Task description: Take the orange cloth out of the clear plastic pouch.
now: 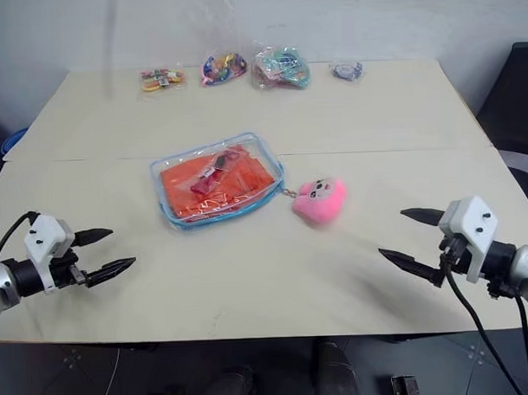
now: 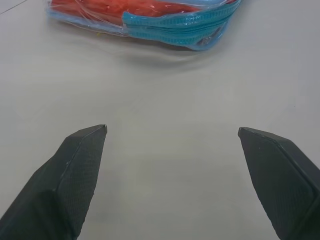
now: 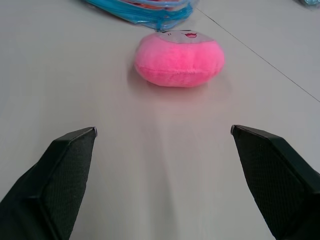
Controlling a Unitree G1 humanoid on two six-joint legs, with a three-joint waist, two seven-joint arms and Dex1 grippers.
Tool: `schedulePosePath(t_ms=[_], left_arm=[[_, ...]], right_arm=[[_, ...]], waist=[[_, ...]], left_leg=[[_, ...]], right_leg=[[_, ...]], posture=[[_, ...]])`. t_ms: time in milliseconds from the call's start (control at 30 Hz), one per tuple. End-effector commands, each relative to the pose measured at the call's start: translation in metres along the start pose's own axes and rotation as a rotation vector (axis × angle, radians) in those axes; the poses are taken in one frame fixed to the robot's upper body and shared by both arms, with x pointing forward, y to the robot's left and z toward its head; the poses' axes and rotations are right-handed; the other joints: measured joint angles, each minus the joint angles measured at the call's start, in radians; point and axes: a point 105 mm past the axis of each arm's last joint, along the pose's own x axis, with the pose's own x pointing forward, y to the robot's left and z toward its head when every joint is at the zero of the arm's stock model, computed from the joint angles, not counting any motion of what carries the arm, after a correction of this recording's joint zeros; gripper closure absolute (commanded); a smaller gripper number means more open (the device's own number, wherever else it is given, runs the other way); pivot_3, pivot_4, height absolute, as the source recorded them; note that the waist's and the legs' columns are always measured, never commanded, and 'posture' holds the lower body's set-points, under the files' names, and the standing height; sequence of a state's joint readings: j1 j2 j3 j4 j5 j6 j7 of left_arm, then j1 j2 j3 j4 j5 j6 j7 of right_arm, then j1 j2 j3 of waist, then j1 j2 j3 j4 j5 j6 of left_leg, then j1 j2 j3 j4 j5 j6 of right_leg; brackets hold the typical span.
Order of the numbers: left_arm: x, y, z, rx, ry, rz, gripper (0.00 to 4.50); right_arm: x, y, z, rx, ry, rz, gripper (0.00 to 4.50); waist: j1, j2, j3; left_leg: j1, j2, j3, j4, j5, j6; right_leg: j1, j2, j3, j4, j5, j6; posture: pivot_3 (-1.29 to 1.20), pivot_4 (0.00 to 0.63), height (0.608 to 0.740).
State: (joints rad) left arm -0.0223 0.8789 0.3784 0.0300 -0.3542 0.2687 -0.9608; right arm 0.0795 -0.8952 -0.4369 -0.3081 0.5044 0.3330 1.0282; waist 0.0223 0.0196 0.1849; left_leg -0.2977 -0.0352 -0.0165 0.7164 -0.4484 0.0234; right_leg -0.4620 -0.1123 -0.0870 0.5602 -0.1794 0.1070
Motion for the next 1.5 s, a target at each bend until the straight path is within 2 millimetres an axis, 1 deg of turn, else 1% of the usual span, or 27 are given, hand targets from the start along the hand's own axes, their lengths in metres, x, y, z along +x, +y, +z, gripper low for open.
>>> schedulePosePath(t_ms=[33,200,467,767,900,1033,1067,1133,1167,1233,1267,1300,1333,1433,1500], left_arm=[[-0.006,0.003,0.007,0.029,-0.029,0.022,0.04],[-0.005,0.005,0.003,0.008,-0.009,0.034,0.04],[-0.005,0.005,0.003,-0.02,-0.009,0.028,0.04],[-0.002,0.007,0.005,-0.024,-0.018,0.034,0.04],[0.0,0.007,0.011,-0.026,-0.049,0.032,0.04],[0.001,0.003,0.01,-0.02,-0.051,0.034,0.04],[0.002,0.002,0.013,-0.025,-0.061,0.038,0.04],[0.005,0.001,0.025,-0.054,-0.11,0.044,0.04],[0.011,0.003,0.045,-0.11,-0.178,0.056,0.04],[0.021,-0.005,0.078,-0.165,-0.263,0.018,0.04],[0.031,-0.013,0.094,-0.148,-0.266,-0.003,0.04],[0.037,-0.019,0.102,-0.13,-0.259,-0.012,0.04],[0.047,-0.021,0.115,-0.146,-0.255,0.004,0.04],[0.067,-0.026,0.14,-0.217,-0.244,0.043,0.04],[0.077,-0.031,0.149,-0.253,-0.217,0.056,0.04]], right_arm=[[-0.001,-0.002,0.007,-0.017,-0.02,-0.006,0.0],[-0.001,-0.002,0.007,-0.016,-0.016,-0.009,0.0],[-0.001,-0.002,0.007,-0.007,-0.019,-0.015,0.0],[0.001,0.001,0.01,0.028,-0.038,0.0,0.0],[0.002,-0.001,0.014,0.03,-0.054,-0.008,0.0],[0.005,0.005,0.014,0.046,-0.062,0.005,0.0],[0.006,0.006,0.015,0.047,-0.066,0.009,0.0],[0.009,0.009,0.02,0.047,-0.08,0.015,0.0],[0.013,0.013,0.028,0.044,-0.104,0.029,0.0],[0.02,0.02,0.038,0.031,-0.134,0.05,0.0],[0.025,0.027,0.045,0.017,-0.156,0.072,0.0],[0.028,0.031,0.049,0.009,-0.168,0.085,0.0],[0.032,0.039,0.056,-0.003,-0.191,0.102,0.0],[0.04,0.053,0.072,-0.02,-0.239,0.129,0.0],[0.044,0.06,0.079,-0.029,-0.263,0.14,0.0]], waist=[[0.0,0.0,0.0],[0.0,0.0,0.0],[0.0,0.0,0.0],[-0.001,0.0,0.0],[0.0,0.0,0.0],[-0.001,0.0,0.0],[-0.001,0.0,0.0],[0.0,0.0,0.0],[0.002,0.0,0.0],[0.007,-0.002,0.001],[0.007,-0.003,0.001],[0.007,-0.003,0.001],[0.007,-0.003,0.0],[0.003,-0.003,0.0],[0.001,-0.004,0.001]], left_leg=[[0.0,0.0,0.0,0.0,0.0,0.0],[0.0,0.0,0.0,0.0,0.0,0.0],[0.0,0.0,0.0,0.0,0.0,0.0],[0.0,0.0,0.0,0.0,0.0,0.0],[0.0,0.0,0.0,0.0,0.0,0.0],[0.0,0.0,0.0,0.0,0.0,0.0],[0.0,0.0,0.0,0.0,0.0,0.0],[0.0,0.0,0.0,0.0,0.0,0.0],[0.0,0.0,0.0,0.0,0.0,0.0],[-0.001,0.001,-0.001,0.002,0.0,0.0],[-0.002,0.003,-0.001,0.005,0.0,0.0],[-0.003,0.004,-0.001,0.005,0.0,0.0],[-0.002,0.003,-0.001,0.005,0.0,0.0],[-0.001,-0.003,-0.001,0.004,0.0,0.0],[0.0,-0.003,-0.001,0.003,0.0,0.0]], right_leg=[[0.0,0.0,0.0,0.0,0.0,0.0],[0.0,0.0,0.0,0.0,0.0,0.0],[0.0,0.0,0.0,0.0,0.0,0.0],[0.0,0.0,0.0,0.0,0.0,0.0],[0.0,0.0,0.0,0.0,0.0,0.0],[0.0,0.0,0.0,0.0,0.0,0.0],[0.0,0.0,0.0,0.0,0.0,0.0],[0.0,0.0,0.0,0.0,0.0,0.0],[0.0,0.0,0.0,0.0,0.0,0.0],[0.0,-0.001,-0.001,0.001,0.0,0.0],[0.0,-0.001,-0.002,0.001,0.001,0.001],[0.0,-0.001,-0.002,0.002,0.001,0.001],[0.0,-0.002,-0.001,0.002,0.001,0.0],[0.0,-0.002,0.001,0.003,0.001,0.001],[0.0,-0.002,0.001,0.003,0.001,0.001]], posture=[[0.0,0.15,0.74],[0.0,0.15,0.74],[0.0,0.15,0.74],[0.0,0.15,0.74],[0.0,0.15,0.74],[0.0,0.15,0.74],[0.0,0.15,0.74],[0.0,0.15,0.74],[0.0,0.15,0.74],[0.0,0.15,0.74],[0.0,0.15,0.74],[0.0,0.15,0.74],[0.0,0.15,0.74],[0.0,0.15,0.74],[0.0,0.15,0.74]])
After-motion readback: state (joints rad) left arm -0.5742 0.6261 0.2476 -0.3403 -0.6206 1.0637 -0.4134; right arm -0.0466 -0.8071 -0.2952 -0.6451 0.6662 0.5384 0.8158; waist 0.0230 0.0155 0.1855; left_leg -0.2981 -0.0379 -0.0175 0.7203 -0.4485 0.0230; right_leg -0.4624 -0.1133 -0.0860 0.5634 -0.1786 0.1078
